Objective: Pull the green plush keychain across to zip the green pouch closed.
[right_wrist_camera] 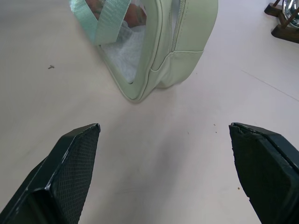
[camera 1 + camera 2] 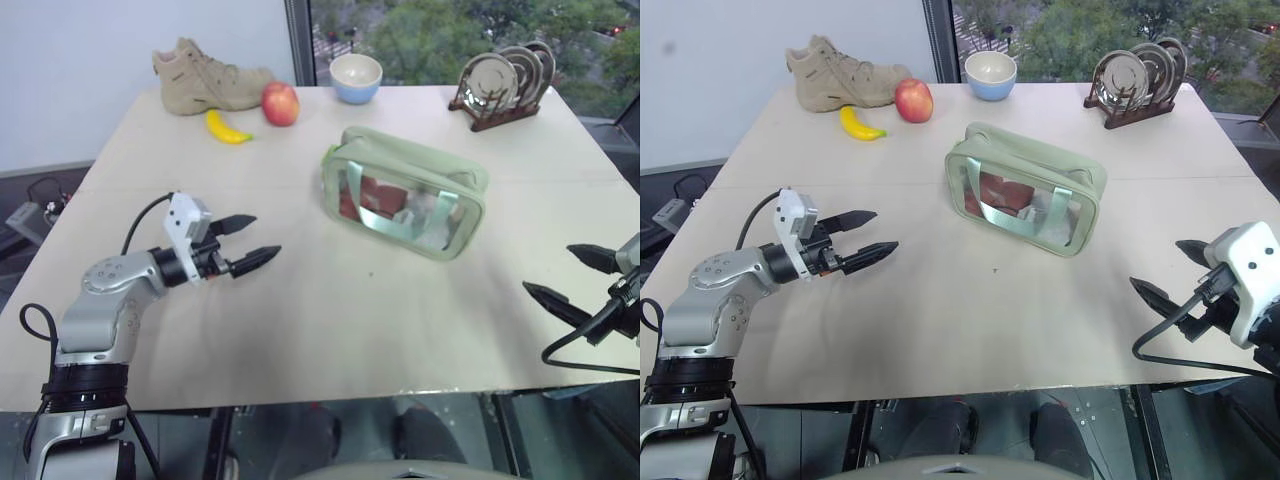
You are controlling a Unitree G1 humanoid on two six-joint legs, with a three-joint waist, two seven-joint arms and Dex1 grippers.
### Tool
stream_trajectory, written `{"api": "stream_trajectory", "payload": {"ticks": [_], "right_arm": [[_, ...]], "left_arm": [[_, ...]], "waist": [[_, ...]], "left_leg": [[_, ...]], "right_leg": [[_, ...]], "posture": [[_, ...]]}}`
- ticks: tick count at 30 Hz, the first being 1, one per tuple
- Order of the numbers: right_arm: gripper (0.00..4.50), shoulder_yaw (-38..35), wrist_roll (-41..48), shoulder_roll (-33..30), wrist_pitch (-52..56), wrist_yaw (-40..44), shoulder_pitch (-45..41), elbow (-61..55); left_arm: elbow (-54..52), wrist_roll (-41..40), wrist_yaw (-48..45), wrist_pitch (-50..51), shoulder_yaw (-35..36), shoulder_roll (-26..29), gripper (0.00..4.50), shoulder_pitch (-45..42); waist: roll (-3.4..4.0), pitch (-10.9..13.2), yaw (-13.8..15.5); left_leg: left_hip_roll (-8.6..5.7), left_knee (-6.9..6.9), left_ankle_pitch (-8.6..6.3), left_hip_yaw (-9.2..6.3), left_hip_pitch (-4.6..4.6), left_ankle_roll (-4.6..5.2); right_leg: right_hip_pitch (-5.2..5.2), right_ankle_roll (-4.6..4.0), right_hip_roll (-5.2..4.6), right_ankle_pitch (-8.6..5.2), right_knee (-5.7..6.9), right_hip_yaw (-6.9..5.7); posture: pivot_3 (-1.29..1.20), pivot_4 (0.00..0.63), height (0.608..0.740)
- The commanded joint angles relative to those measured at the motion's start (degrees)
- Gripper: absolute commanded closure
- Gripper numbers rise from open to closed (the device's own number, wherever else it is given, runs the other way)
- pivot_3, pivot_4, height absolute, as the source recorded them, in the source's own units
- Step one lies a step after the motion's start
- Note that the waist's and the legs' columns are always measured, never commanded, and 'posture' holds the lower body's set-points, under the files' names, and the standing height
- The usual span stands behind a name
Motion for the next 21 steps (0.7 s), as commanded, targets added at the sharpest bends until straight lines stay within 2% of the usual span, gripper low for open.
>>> {"api": "stream_trajectory", "payload": {"ticks": [1, 13, 21], "right_arm": [[0.0, 0.05, 0.45, -0.49, -0.41, -0.96, -1.85, -0.68], [0.0, 4.64, -1.06, -0.31, 0.05, -5.87, -7.39, -0.69], [0.0, 8.96, -2.92, -1.44, -1.56, -6.55, -11.54, -1.32]], "left_arm": [[-0.49, -1.34, 1.15, -0.1, 2.37, -0.07, 0.02, -2.18], [0.3, 0.47, 6.38, -0.92, 0.53, -4.34, 0.02, -6.38], [0.76, 2.09, 6.59, -2.01, -1.44, -6.24, 0.02, -7.36]], "waist": [[0.0, 0.0, 0.0], [-0.02, -0.01, -0.04], [-0.02, -0.01, -0.26]], "left_leg": [[0.0, 0.0, 0.0, 0.0, 0.0, 0.0], [-0.02, 0.03, 0.0, 0.01, -0.03, 0.0], [-0.02, 0.05, 0.0, 0.02, -0.03, 0.0]], "right_leg": [[0.0, 0.0, 0.0, 0.0, 0.0, 0.0], [-0.03, 0.01, 0.0, 0.01, 0.01, -0.02], [-0.02, 0.01, 0.0, 0.01, 0.01, -0.02]], "posture": [[0.0, 0.15, 0.74], [0.0, 0.15, 0.74], [0.0, 0.15, 0.74]]}}
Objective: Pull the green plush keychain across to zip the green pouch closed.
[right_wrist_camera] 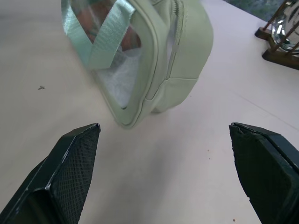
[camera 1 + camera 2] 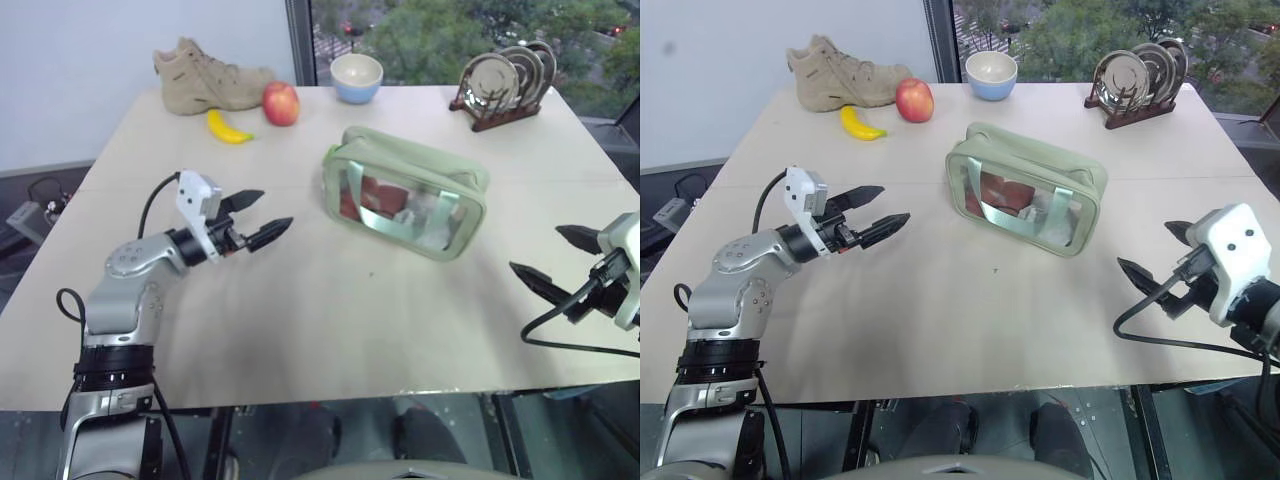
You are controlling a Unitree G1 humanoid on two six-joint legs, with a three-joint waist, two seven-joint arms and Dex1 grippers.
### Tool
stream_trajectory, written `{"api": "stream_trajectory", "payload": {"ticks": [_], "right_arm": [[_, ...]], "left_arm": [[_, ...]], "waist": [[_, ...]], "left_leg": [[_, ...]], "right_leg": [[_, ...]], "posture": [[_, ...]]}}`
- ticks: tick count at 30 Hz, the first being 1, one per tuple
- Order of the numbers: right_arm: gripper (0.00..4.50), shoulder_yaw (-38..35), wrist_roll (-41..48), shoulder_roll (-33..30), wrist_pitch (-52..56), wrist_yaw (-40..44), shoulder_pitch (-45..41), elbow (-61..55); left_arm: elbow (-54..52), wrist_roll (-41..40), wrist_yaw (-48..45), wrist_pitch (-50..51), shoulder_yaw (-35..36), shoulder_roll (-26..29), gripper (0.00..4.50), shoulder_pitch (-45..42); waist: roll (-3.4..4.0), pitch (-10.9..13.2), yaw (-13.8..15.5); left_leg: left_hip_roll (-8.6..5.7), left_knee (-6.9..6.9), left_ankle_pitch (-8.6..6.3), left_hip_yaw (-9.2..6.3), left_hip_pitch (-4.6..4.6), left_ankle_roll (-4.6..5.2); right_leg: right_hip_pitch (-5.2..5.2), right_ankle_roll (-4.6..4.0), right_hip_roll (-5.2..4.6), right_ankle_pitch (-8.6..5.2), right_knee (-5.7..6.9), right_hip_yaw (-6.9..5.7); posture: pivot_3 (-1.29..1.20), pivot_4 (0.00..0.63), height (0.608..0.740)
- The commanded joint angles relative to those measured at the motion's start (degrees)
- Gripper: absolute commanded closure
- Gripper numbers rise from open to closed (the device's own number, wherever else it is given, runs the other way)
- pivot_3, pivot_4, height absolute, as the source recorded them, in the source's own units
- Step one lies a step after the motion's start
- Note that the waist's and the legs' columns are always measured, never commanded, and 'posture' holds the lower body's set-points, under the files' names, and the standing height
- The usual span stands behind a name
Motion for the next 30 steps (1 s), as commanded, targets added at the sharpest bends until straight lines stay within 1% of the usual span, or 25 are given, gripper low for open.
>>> {"api": "stream_trajectory", "payload": {"ticks": [1, 3, 5, 7, 10, 12, 14, 17, 22, 23, 25, 26, 27, 30], "right_arm": [[0.0, 2.24, -1.62, -1.59, -2.08, -0.91, -3.96, -1.29], [0.0, 6.4, -1.93, -2.31, -2.13, -1.47, -8.81, -0.72], [0.0, 12.7, -1.94, -2.4, -0.56, -2.73, -16.54, 0.76], [0.0, 19.74, -2.0, -1.77, 2.99, -4.12, -26.02, 3.28], [0.0, 29.49, -4.26, 0.67, 6.18, -4.4, -38.83, 9.55], [0.0, 34.63, -6.9, 2.67, 5.56, -3.29, -45.15, 14.59], [0.0, 38.01, -9.12, 4.53, 4.51, -2.16, -49.28, 19.55], [0.0, 42.78, -13.47, 5.49, 0.61, 1.37, -52.07, 25.62], [0.0, 47.5, -18.95, 9.36, -6.17, 6.32, -56.09, 36.04], [0.51, 47.96, -19.9, 10.12, -7.46, 7.35, -56.94, 37.92], [1.32, 48.45, -21.4, 11.41, -9.87, 9.8, -58.54, 40.84], [1.79, 48.56, -22.03, 11.88, -10.94, 10.97, -59.12, 41.88], [2.09, 48.79, -22.66, 12.19, -12.25, 12.2, -59.56, 42.68], [3.47, 49.45, -23.33, 13.33, -18.33, 18.78, -60.42, 44.73]], "left_arm": [[-0.55, 0.12, -0.59, -1.42, -0.16, -0.09, 0.02, -0.55], [-0.76, -0.83, -3.14, -2.6, -0.2, 0.04, 0.02, 0.09], [-1.63, -2.81, -7.25, -3.15, -0.19, 0.41, 0.02, 1.04], [-2.77, -4.87, -10.84, -2.55, -0.08, 1.1, 0.02, 1.89], [-3.33, -5.75, -13.31, -2.71, 0.14, 1.99, 0.02, 2.54], [-3.25, -5.84, -13.31, -2.73, 0.5, 2.16, 0.02, 2.52], [-3.66, -5.71, -13.05, -2.99, 0.81, 2.25, 0.02, 3.01], [-5.43, -5.94, -11.59, -2.86, 1.84, 2.13, 0.02, 4.59], [-9.11, -6.23, -8.95, -2.59, 3.21, 1.43, 0.02, 8.33], [-10.04, -6.37, -8.39, -2.51, 3.51, 1.32, 0.0, 9.15], [-11.8, -6.73, -7.17, -2.26, 4.42, 1.22, 0.0, 10.83], [-12.49, -6.93, -6.56, -2.13, 4.88, 1.2, 0.0, 11.53], [-13.08, -7.12, -6.06, -2.07, 5.26, 1.22, 0.0, 12.21], [-14.82, -7.4, -4.75, -2.0, 5.85, 1.15, 0.0, 14.13]], "waist": [[0.0, 0.0, -0.23], [0.01, 0.0, -0.45], [0.02, 0.01, -0.57], [0.03, 0.01, -0.73], [0.05, 0.03, -1.3], [0.04, 0.02, -1.28], [0.03, 0.02, -1.24], [0.04, 0.02, -1.4], [0.05, 0.03, -2.04], [0.06, 0.03, -2.31], [0.05, 0.03, -2.46], [0.06, 0.03, -2.57], [0.05, 0.03, -2.67], [0.06, 0.03, -3.06]], "left_leg": [[0.0, 0.0, 0.0, 0.03, 0.01, 0.0], [0.01, 0.0, 0.0, 0.03, 0.01, 0.0], [0.03, 0.0, 0.0, 0.1, 0.04, 0.0], [0.04, 0.0, 0.0, 0.06, 0.03, -0.01], [0.03, 0.0, 0.0, 0.04, -0.03, -0.01], [0.03, -0.01, 0.0, -0.01, -0.05, -0.01], [0.0, -0.01, 0.0, -0.12, -0.12, -0.01], [-0.1, -0.02, 0.0, -0.13, -0.22, 0.0], [-0.1, -0.03, -0.01, -0.12, -0.2, 0.01], [-0.07, -0.03, 0.0, -0.09, -0.17, 0.01], [-0.04, -0.03, 0.0, -0.12, -0.14, 0.0], [-0.04, -0.01, 0.0, -0.11, -0.13, 0.0], [-0.04, 0.0, 0.0, -0.09, -0.11, 0.0], [-0.04, 0.0, 0.0, -0.04, -0.07, 0.0]], "right_leg": [[-0.01, 0.0, 0.01, 0.0, 0.01, -0.01], [-0.02, 0.0, 0.01, 0.0, 0.02, -0.01], [-0.04, 0.0, 0.02, 0.0, 0.04, -0.02], [-0.05, 0.0, 0.02, 0.0, 0.04, -0.02], [-0.09, 0.0, -0.01, 0.0, -0.01, 0.0], [-0.09, 0.0, -0.01, 0.0, -0.05, -0.02], [-0.17, -0.01, -0.05, 0.0, -0.07, -0.12], [-0.23, -0.01, -0.12, 0.0, -0.08, -0.12], [-0.27, -0.01, -0.13, 0.0, -0.09, -0.12], [-0.27, -0.01, -0.1, 0.0, -0.07, -0.12], [-0.26, -0.01, -0.07, 0.0, -0.03, -0.05], [-0.26, -0.01, -0.07, 0.0, -0.02, -0.04], [-0.26, -0.01, -0.07, 0.0, 0.02, -0.02], [-0.26, -0.01, -0.07, 0.0, 0.07, 0.02]], "posture": [[0.0, 0.15, 0.74], [0.0, 0.15, 0.74], [0.0, 0.15, 0.74], [0.0, 0.15, 0.74], [0.0, 0.15, 0.74], [0.0, 0.15, 0.74], [0.0, 0.15, 0.74], [0.0, 0.15, 0.74], [0.0, 0.15, 0.74], [0.0, 0.15, 0.74], [0.0, 0.15, 0.74], [0.0, 0.15, 0.74], [0.0, 0.15, 0.74], [0.0, 0.15, 0.74]]}}
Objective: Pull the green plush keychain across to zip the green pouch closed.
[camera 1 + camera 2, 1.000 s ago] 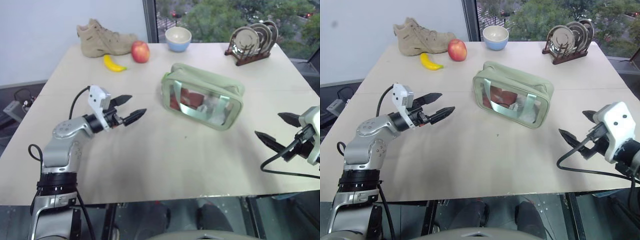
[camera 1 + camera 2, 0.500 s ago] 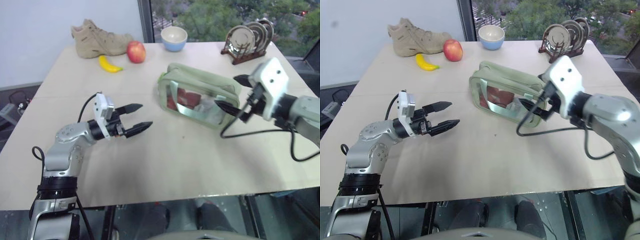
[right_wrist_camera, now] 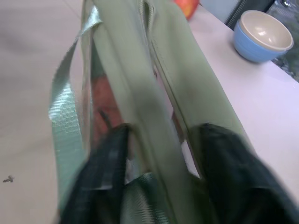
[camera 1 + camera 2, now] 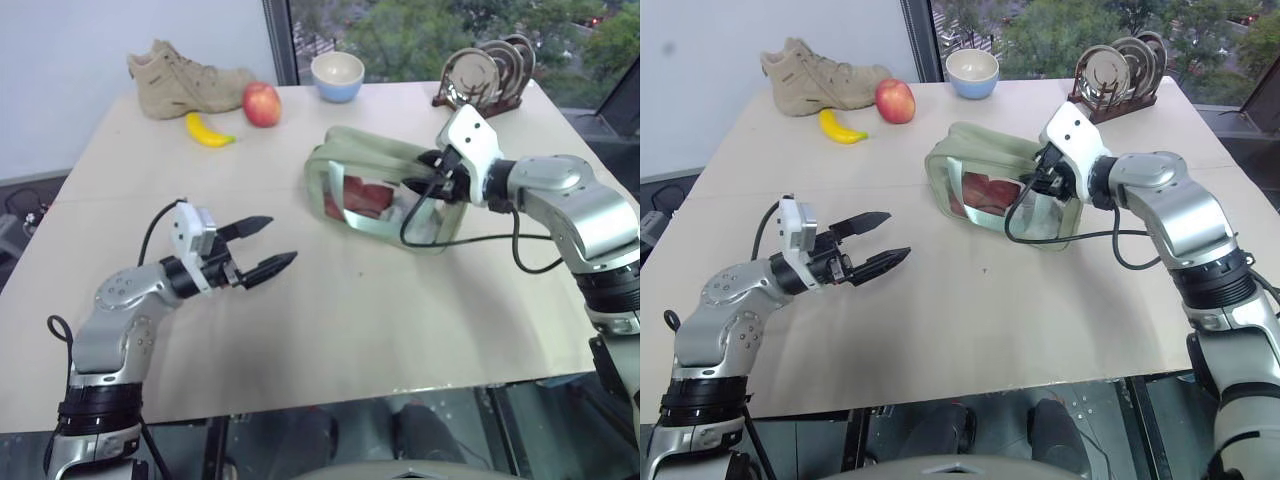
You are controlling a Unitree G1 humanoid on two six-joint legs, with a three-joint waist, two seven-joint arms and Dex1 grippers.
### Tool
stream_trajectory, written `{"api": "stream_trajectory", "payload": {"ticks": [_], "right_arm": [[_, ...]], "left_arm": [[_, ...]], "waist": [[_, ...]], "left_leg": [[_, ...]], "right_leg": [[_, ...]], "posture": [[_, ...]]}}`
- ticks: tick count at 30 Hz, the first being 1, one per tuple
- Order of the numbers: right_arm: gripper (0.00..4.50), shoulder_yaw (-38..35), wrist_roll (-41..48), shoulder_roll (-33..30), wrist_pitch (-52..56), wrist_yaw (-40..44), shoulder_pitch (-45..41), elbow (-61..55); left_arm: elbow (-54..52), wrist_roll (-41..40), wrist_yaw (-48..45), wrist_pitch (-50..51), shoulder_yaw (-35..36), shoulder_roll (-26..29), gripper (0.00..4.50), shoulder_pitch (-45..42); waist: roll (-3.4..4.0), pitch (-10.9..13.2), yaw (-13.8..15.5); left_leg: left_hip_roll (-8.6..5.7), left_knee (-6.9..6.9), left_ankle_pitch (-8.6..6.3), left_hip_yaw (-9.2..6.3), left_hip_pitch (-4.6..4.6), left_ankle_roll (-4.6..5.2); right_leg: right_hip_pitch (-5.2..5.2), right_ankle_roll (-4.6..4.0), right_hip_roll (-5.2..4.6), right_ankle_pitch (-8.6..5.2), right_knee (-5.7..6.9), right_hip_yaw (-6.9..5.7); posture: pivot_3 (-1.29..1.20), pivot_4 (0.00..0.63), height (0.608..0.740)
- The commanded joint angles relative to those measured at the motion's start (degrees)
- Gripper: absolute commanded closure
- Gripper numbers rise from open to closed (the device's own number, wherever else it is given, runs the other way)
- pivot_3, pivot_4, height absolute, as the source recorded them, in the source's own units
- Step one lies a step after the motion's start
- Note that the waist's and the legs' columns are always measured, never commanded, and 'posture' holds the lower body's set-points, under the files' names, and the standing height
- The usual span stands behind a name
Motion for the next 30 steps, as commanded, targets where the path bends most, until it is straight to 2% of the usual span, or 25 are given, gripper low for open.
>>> {"api": "stream_trajectory", "payload": {"ticks": [1, 2, 7, 13, 23, 30], "right_arm": [[3.99, 0.68, -0.51, 1.62, -7.71, 8.04, -2.02, 1.17], [4.45, 0.65, -0.81, 1.99, -9.43, 9.68, -2.13, 1.88], [4.45, -2.4, 2.32, 4.62, -20.64, 21.43, -2.14, 5.33], [4.45, -4.54, 2.84, 2.2, -24.31, 28.99, -0.92, 5.74], [4.45, -4.08, -4.91, 3.16, -27.99, 21.77, 2.31, 4.18], [4.45, -1.72, -7.56, 1.91, -26.48, 22.27, 6.03, -1.26]], "left_arm": [[-4.08, -1.39, 1.69, -0.15, 2.07, 0.17, 0.0, 1.7], [-4.28, -1.43, 1.99, -0.15, 2.02, 0.19, 0.0, 1.86], [-4.74, -1.68, 2.84, -0.43, 2.42, 0.44, 0.0, 2.78], [-4.56, -1.86, 2.9, -0.48, 2.86, 1.23, 0.0, 3.39], [-5.96, -2.49, 3.38, 0.32, 4.53, 2.26, 0.0, 7.54], [-5.76, -0.97, 4.73, -0.16, 3.61, 1.7, 0.0, 7.37]], "waist": [[0.0, 0.0, -0.32], [0.0, 0.0, -0.36], [0.03, 0.02, -0.33], [0.08, 0.05, 0.14], [0.11, 0.07, 0.28], [0.11, 0.07, 1.01]], "left_leg": [[0.0, -0.01, 0.0, 0.01, 0.0, 0.0], [0.01, -0.01, 0.0, 0.0, 0.01, 0.0], [0.0, 0.0, 0.0, -0.01, -0.01, 0.0], [-0.02, -0.02, 0.0, -0.12, -0.07, 0.0], [-0.02, -0.03, 0.0, -0.11, -0.04, -0.01], [-0.03, -0.02, 0.0, -0.12, -0.03, -0.01]], "right_leg": [[0.0, 0.0, 0.0, 0.0, 0.0, 0.03], [-0.01, 0.0, 0.0, 0.0, 0.01, 0.02], [-0.02, 0.0, -0.01, 0.0, 0.04, 0.01], [-0.05, 0.0, -0.03, 0.0, -0.02, -0.09], [-0.05, 0.0, -0.01, 0.0, -0.04, -0.08], [-0.05, 0.0, -0.02, 0.0, -0.06, -0.08]], "posture": [[0.0, 0.15, 0.74], [0.0, 0.15, 0.74], [0.0, 0.15, 0.74], [0.0, 0.15, 0.74], [0.0, 0.15, 0.74], [0.0, 0.15, 0.74]]}}
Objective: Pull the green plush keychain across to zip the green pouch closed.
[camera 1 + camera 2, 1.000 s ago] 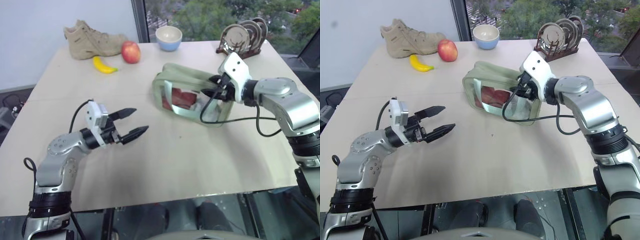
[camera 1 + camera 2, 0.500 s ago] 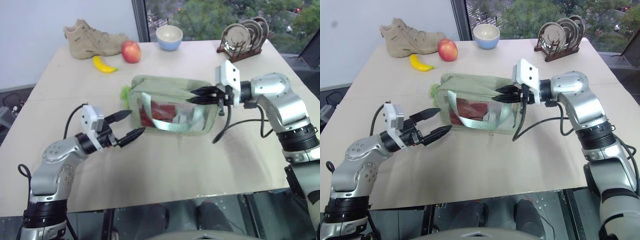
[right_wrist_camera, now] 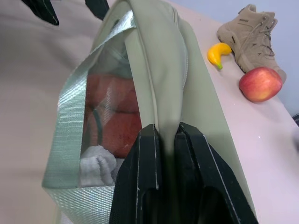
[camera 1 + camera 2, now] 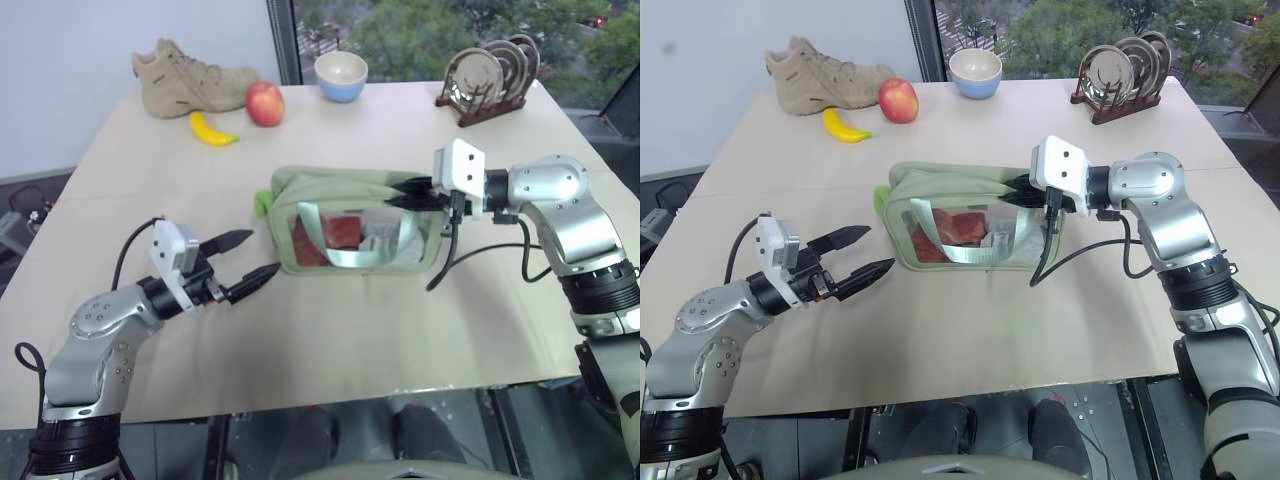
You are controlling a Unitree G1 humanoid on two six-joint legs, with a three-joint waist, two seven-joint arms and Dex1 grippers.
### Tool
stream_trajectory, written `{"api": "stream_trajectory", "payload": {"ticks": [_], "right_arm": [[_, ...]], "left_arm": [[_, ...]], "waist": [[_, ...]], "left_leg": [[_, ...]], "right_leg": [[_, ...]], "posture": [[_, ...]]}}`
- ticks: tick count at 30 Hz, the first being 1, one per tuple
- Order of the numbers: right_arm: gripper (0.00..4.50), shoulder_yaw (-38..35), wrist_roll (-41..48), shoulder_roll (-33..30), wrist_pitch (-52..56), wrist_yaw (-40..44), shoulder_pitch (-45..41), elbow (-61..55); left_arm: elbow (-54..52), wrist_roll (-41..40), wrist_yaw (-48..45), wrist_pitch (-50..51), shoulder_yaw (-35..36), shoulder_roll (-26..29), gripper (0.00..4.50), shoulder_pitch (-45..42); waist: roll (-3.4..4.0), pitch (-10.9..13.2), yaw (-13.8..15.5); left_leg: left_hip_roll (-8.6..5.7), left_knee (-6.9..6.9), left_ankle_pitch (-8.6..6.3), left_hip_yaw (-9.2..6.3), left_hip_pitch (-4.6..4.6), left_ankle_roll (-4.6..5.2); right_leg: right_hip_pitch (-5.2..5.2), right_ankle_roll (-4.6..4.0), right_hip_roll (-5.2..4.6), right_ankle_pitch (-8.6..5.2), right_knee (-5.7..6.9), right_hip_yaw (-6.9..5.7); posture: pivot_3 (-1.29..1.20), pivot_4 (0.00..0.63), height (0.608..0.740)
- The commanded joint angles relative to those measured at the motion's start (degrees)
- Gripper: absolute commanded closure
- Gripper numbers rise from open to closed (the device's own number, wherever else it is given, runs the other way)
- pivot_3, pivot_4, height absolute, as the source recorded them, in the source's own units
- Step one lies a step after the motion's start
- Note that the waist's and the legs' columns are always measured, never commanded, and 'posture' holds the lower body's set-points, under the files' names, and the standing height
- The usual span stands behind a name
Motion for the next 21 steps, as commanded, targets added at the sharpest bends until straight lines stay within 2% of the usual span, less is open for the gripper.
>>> {"api": "stream_trajectory", "payload": {"ticks": [1, 2, 4, 5, 6, 10, 18, 19, 20, 21], "right_arm": [[4.45, 0.35, 0.45, -1.0, 3.47, 0.42, 2.11, -5.3], [4.45, 0.02, 1.18, -1.11, 5.75, 0.45, 2.24, -6.09], [3.55, -0.47, 2.43, -2.46, 8.28, 1.8, 3.06, -9.0], [3.33, -0.86, 2.37, -2.57, 8.57, 1.18, 3.32, -10.14], [2.77, -1.3, 2.31, -2.52, 9.01, 0.22, 3.56, -11.2], [1.01, -3.5, 3.75, -3.6, 12.88, -1.77, 4.47, -16.36], [1.01, -13.06, 13.24, -4.18, 28.9, -11.37, 7.78, -31.47], [0.92, -13.76, 14.12, -4.16, 31.06, -12.92, 7.91, -33.0], [0.92, -14.34, 14.39, -4.15, 33.55, -15.09, 7.98, -34.37], [0.92, -14.68, 15.03, -3.92, 35.63, -16.82, 7.81, -35.42]], "left_arm": [[-1.98, 0.37, 1.27, -1.0, 0.38, -0.43, 0.0, 0.34], [-2.4, 0.6, 1.8, -1.16, 0.11, -0.84, 0.0, 0.7], [-3.54, 0.55, 2.97, -1.11, -0.32, -1.91, 0.0, 1.36], [-3.93, 0.96, 3.23, -1.48, -0.72, -2.34, 0.0, 1.81], [-4.21, 1.42, 3.28, -2.0, -1.12, -2.66, 0.0, 2.26], [-4.24, 2.77, 3.69, -3.91, -2.25, -3.8, 0.0, 2.97], [-1.27, 5.53, 6.96, -6.37, -4.7, -7.56, 0.0, -0.33], [-0.79, 5.96, 7.17, -6.55, -5.16, -7.95, 0.54, -0.81], [-0.42, 6.19, 7.05, -6.84, -5.67, -8.3, 0.71, -1.13], [-0.19, 6.24, 6.85, -7.03, -6.03, -8.5, 1.3, -1.28]], "waist": [[0.01, 0.01, 0.13], [0.01, 0.01, 0.16], [0.01, 0.01, 0.13], [0.0, 0.0, 0.14], [0.0, 0.0, 0.12], [0.02, 0.01, 0.27], [0.02, 0.01, 0.9], [0.02, 0.01, 0.9], [0.02, 0.01, 0.87], [0.02, 0.01, 0.82]], "left_leg": [[0.0, -0.01, 0.0, -0.01, 0.0, 0.0], [0.0, -0.02, 0.0, -0.01, 0.0, 0.0], [0.0, -0.02, 0.0, 0.02, 0.01, 0.0], [0.0, -0.01, 0.0, 0.04, 0.01, 0.0], [0.0, -0.01, 0.0, 0.03, 0.01, 0.0], [0.03, -0.03, 0.0, 0.03, 0.0, 0.0], [-0.02, -0.02, 0.0, -0.05, -0.04, 0.0], [-0.02, -0.02, 0.0, -0.05, -0.04, 0.0], [-0.02, -0.03, 0.0, -0.04, -0.04, 0.0], [-0.02, -0.03, 0.0, -0.01, -0.03, 0.0]], "right_leg": [[0.0, 0.0, 0.0, 0.0, 0.01, -0.01], [0.0, 0.0, 0.0, 0.0, 0.0, 0.0], [0.01, 0.0, 0.0, 0.0, 0.0, 0.02], [0.01, 0.0, 0.0, 0.0, -0.01, 0.04], [0.01, 0.0, 0.0, 0.0, -0.01, 0.02], [0.02, 0.0, 0.01, 0.0, -0.01, 0.02], [0.03, 0.0, -0.02, 0.0, -0.07, -0.03], [0.05, 0.0, -0.02, 0.0, -0.07, -0.03], [0.07, 0.0, -0.02, 0.0, -0.07, -0.02], [0.07, 0.0, -0.02, 0.0, -0.05, 0.0]], "posture": [[0.0, 0.15, 0.74], [0.0, 0.15, 0.74], [0.0, 0.15, 0.74], [0.0, 0.15, 0.74], [0.0, 0.15, 0.74], [0.0, 0.15, 0.74], [0.0, 0.15, 0.74], [0.0, 0.15, 0.74], [0.0, 0.15, 0.74], [0.0, 0.15, 0.74]]}}
